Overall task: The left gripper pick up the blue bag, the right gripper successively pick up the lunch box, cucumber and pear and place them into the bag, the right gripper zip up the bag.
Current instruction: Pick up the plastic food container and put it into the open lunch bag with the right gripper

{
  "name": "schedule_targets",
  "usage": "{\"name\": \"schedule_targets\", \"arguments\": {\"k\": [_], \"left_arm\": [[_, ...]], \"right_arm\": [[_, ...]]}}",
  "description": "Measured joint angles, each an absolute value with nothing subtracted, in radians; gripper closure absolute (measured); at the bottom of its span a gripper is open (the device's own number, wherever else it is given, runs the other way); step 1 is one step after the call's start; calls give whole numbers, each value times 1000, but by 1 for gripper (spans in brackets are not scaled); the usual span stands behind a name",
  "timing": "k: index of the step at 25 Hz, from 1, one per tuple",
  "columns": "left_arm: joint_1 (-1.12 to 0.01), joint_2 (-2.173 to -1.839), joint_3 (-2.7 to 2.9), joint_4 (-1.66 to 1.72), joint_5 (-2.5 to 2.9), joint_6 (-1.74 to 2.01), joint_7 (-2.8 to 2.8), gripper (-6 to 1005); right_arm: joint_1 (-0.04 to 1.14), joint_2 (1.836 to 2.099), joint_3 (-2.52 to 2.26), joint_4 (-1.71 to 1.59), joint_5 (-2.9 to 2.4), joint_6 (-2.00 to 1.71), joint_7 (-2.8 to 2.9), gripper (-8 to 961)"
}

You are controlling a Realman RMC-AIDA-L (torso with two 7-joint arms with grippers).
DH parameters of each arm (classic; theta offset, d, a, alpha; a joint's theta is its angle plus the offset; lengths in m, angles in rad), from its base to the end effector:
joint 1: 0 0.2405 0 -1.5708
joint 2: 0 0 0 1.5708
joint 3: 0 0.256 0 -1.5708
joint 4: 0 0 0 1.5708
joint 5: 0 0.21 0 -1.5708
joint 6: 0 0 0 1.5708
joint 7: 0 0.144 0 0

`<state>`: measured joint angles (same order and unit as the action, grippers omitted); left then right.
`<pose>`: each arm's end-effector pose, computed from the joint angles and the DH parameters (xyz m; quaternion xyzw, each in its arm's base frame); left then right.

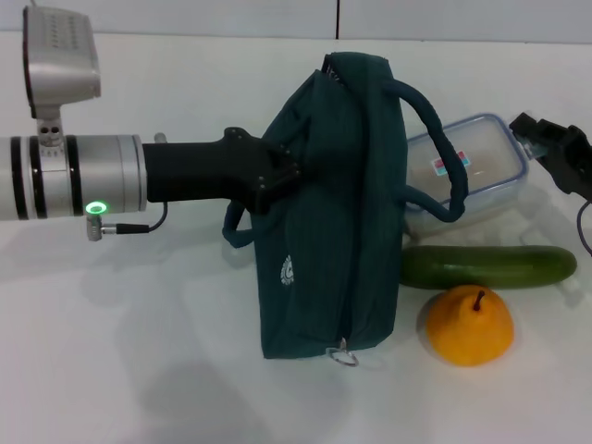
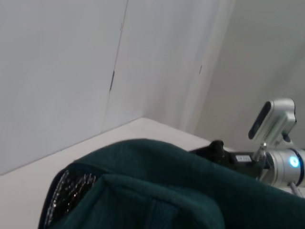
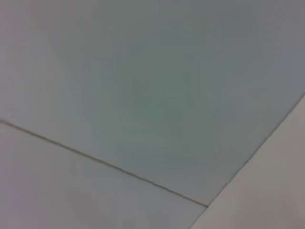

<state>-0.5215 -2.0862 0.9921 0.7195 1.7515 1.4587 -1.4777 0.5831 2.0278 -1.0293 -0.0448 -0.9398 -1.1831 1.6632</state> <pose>-0.2217 0.3414 -0.0187 -0.9381 -0.2002 -0.2632 0.1027 0.2970 0.3552 -0.0284 -0.6078 0.6049 0.4760 0.1954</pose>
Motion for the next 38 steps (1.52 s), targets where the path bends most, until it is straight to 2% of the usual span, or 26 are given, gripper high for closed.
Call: {"name": "schedule_targets", "arguments": {"k": [4,20,25,29,33,38], "left_arm": [[-517,-2084,987,716,1708,1460,-1493,961],[-521,-2018,968,685,1605,1532,-1729,961],[-512,-2027,946,679,1590,1535,-1718,961],[-516,-2035,943,657,1590,1532,-1699,961],[-516,-2047,943,653,1590,1527,-1681,961],[-519,-2055,943,653,1590,1527,-1672,961]], "right_arm": [[571,2028,-1031,-77,-940,-1199,1556,864],[502,2016,-1061,-227,-953,-1435,1139,863],[485,2007,-1055,-295,-947,-1449,1134,863],[497,2009,-1037,-337,-920,-1479,1134,864],[537,2013,-1037,-369,-868,-1578,1141,864],[643,2020,-1059,-368,-833,-1672,1179,863]]}}
